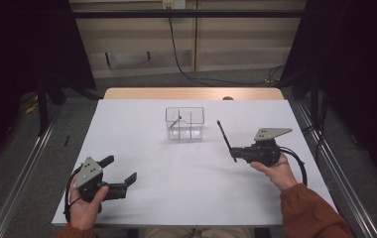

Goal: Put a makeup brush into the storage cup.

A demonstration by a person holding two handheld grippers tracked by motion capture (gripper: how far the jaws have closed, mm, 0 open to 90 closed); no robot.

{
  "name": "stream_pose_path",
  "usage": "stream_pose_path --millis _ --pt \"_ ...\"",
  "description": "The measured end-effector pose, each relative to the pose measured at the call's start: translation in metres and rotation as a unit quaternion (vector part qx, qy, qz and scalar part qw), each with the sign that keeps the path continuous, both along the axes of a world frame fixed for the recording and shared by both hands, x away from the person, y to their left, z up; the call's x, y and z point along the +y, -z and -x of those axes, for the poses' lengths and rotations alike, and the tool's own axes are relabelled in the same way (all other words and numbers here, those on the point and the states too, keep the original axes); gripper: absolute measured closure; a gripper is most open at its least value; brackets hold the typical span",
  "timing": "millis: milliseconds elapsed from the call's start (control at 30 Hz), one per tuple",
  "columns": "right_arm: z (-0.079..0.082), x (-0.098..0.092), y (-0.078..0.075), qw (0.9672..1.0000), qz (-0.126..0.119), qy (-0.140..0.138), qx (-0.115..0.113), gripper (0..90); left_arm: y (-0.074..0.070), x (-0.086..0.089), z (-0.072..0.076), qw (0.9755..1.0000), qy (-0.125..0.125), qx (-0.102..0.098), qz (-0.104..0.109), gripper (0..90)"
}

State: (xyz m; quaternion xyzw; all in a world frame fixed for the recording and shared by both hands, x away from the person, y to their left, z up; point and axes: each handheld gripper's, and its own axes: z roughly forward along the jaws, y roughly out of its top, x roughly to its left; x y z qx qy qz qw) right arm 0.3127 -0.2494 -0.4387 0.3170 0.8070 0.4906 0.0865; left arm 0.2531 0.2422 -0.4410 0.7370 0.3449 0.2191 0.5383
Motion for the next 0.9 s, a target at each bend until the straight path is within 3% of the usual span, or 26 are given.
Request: stream_pose_path --millis 433,900 --pt "0.003 -0.004 -0.008 0.9965 -0.069 0.018 -0.043 85.1 0.0 0.0 0.0 1.0 0.0 0.0 0.001 2.1" --pt "0.01 0.009 -0.015 0.995 -0.079 0.0 -0.062 85.1 0.0 0.0 0.0 1.0 0.0 0.001 0.003 2.1"
